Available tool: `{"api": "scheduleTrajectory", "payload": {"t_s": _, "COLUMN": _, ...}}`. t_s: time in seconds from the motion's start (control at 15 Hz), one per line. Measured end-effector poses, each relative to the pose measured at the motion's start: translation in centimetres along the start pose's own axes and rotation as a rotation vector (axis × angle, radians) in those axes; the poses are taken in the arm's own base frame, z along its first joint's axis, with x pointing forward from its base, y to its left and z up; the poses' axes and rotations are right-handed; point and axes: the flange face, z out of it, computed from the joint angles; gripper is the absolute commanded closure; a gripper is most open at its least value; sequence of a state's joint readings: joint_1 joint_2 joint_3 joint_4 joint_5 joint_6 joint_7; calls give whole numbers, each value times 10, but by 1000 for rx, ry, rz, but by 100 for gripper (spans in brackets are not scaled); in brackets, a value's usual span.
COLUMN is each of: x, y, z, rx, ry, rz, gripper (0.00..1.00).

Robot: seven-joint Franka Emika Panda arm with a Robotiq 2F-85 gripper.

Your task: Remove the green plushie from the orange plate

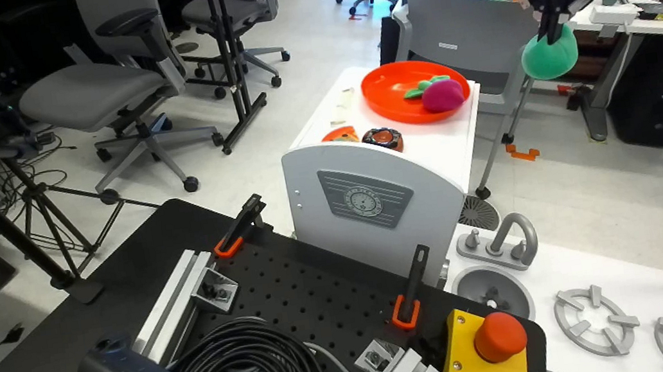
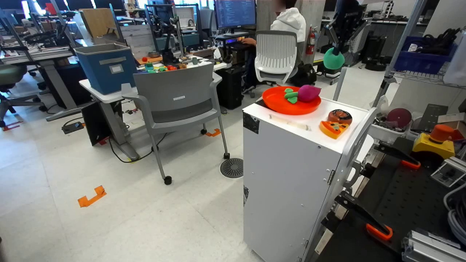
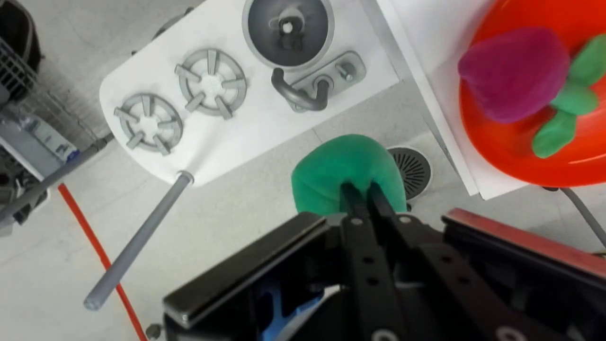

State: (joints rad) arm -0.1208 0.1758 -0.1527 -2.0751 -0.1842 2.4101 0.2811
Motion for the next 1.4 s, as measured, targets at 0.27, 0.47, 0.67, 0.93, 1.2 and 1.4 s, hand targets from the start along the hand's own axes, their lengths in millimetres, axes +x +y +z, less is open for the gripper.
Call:
{"api": "scheduleTrajectory", "payload": {"t_s": 0.27, "x": 10, "y": -15, "z": -12, "rx": -22, "ry": 139, "rz": -114, "gripper": 99}}
{"api": "scheduleTrajectory", "payload": {"t_s": 0.47, "x": 13, "y": -22, "z": -16, "rx": -19, "ry": 196, "rz": -158, "gripper": 99}}
{"api": "scheduleTrajectory", "payload": {"t_s": 0.67, "x": 15, "y": -25, "z": -17, "rx": -13, "ry": 222, "rz": -175, "gripper": 99}}
{"api": "scheduleTrajectory", "payload": {"t_s": 0.93, "x": 10, "y": -31, "z": -13, "rx": -13, "ry": 215, "rz": -196, "gripper": 99}}
{"api": "scheduleTrajectory", "payload": {"t_s": 1.2, "x": 0, "y": -44, "z": -6, "rx": -10, "ry": 196, "rz": -228, "gripper": 99}}
{"api": "scheduleTrajectory", "payload": {"t_s": 1.4, "x": -7, "y": -52, "z": -2, "rx": -13, "ry": 185, "rz": -250, "gripper": 99}}
